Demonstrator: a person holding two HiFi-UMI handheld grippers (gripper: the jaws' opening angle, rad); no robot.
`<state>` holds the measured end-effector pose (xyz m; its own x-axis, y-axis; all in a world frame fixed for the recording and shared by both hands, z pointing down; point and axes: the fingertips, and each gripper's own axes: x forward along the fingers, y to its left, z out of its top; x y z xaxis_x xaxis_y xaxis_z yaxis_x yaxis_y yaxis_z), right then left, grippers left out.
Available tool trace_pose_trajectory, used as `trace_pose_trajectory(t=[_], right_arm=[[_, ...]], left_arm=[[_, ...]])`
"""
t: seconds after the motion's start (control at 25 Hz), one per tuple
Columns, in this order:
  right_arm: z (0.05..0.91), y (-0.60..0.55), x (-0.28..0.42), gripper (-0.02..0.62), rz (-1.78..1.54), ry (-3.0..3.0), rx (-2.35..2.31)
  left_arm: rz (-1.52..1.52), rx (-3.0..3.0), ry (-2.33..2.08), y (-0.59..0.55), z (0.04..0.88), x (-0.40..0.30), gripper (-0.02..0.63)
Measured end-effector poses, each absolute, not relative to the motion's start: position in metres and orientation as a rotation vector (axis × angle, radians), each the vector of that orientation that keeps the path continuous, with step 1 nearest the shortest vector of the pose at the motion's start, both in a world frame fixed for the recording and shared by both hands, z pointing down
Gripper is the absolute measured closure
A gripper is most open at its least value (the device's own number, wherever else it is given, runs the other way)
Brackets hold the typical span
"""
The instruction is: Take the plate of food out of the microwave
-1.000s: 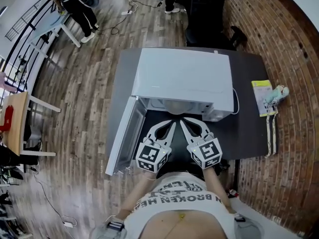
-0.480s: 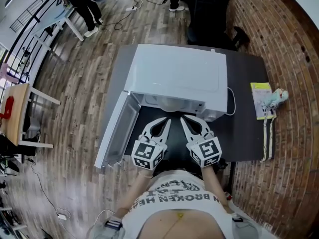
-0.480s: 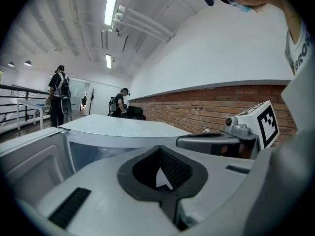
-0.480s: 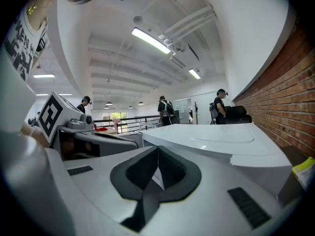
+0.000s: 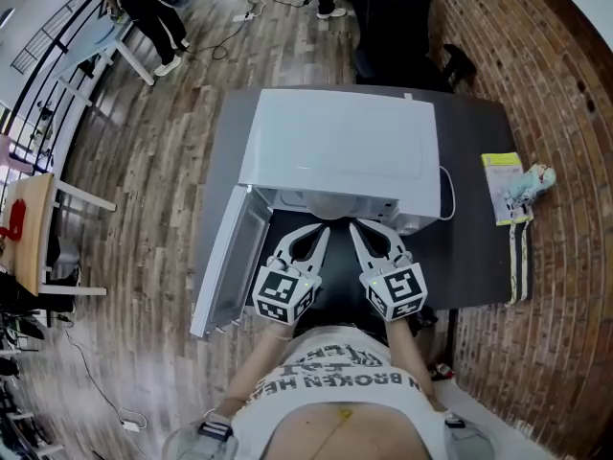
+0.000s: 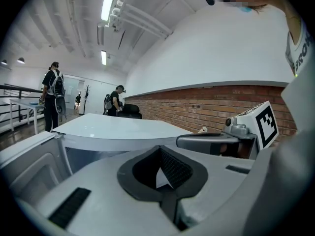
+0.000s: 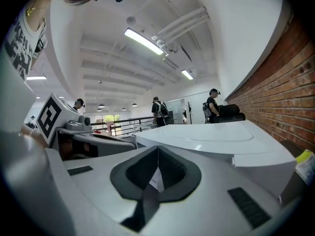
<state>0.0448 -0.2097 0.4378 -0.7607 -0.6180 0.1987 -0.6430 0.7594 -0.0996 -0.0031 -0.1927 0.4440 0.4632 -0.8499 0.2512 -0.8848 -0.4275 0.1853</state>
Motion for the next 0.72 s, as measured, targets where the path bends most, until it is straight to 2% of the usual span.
trace_pose_trajectory(t=[0.72], right_arm=[[0.447, -0.215, 0.003, 0.587, 0.261, -2.754, 1.005]], left_arm=[[0.165, 2.444, -1.434, -0.206, 0.449, -0.039, 0.598]])
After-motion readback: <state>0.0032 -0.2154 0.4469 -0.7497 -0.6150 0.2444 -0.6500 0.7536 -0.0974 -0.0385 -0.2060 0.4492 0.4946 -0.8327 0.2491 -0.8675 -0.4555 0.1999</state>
